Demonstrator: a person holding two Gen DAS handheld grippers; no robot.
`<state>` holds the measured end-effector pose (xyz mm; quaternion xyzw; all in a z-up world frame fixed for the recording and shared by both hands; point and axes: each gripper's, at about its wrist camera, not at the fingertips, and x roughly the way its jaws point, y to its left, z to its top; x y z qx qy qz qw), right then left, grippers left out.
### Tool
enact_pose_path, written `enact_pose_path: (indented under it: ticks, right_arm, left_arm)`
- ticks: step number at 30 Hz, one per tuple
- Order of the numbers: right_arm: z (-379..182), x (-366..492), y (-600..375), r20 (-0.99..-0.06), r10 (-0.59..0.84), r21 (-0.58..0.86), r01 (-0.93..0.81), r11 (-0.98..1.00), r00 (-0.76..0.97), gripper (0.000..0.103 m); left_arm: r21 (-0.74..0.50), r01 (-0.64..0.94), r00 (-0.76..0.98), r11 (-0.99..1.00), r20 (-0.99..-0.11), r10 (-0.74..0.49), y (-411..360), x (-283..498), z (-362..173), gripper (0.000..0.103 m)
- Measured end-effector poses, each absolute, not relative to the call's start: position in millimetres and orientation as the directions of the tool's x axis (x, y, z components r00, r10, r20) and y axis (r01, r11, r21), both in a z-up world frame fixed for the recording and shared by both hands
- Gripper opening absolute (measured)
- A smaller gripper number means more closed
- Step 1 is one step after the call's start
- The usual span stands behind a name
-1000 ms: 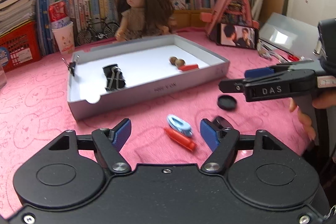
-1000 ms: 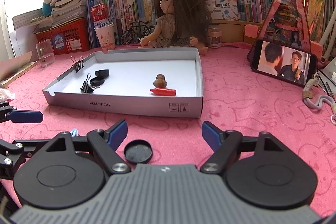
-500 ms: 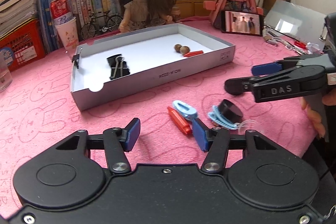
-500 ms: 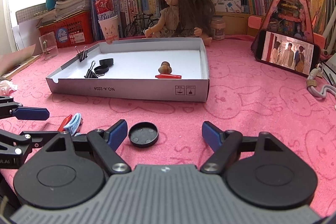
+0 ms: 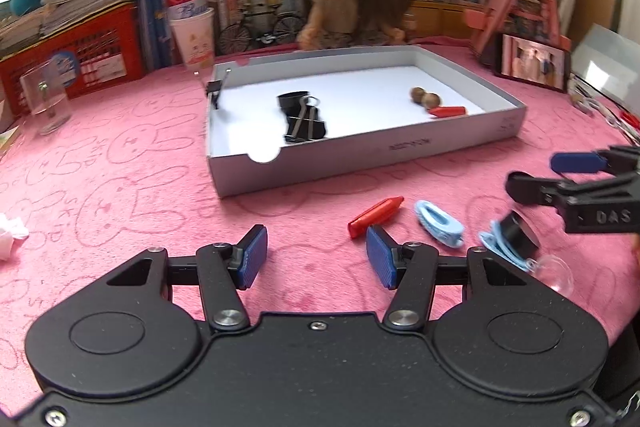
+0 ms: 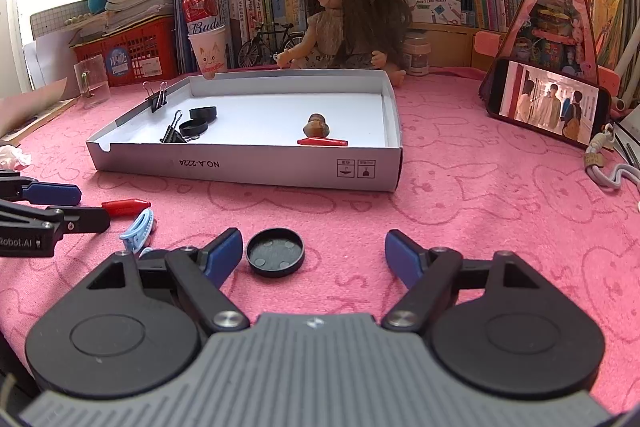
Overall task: Organize rigid objects
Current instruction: 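Withdraw both open grippers from the tray toward the remaining loose objects, then close the left gripper on the red crayon while the right grasps a black lid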
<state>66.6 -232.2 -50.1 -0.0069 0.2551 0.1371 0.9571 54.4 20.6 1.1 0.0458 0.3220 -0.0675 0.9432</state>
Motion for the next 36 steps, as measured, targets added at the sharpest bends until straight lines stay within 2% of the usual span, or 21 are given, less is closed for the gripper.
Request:
enact_pose_path:
  ticks: [8,18,21,36]
  right_arm:
    - [-50.5,66.5,-232.6,-0.487,0.261,0.064,-0.264,0.962,0.833,0.087]
    - [-50.3,65.9,-234.0,-0.484,0.262,0.07,-0.261,0.963,0.835,0.087]
    - [-50.3,65.6,-234.5,-0.482,0.264,0.076,-0.26,0.963,0.836,0.087]
    - [-50.7,64.8,-236.1,-0.476,0.266,0.085,-0.258,0.963,0.838,0.087]
  left_arm:
    - [0.03,0.057,0.796,0.998,-0.605,-0.027,20.7,60.8,4.8,0.053]
    - [0.01,0.11,0.813,0.994,-0.576,-0.084,-7.3,51.8,7.4,0.054]
    - [0.005,0.093,0.823,0.996,-0.563,-0.074,-14.5,50.9,4.3,0.059]
    - [0.048,0.066,0.824,0.997,-0.566,-0.027,-25.0,58.5,-6.5,0.057]
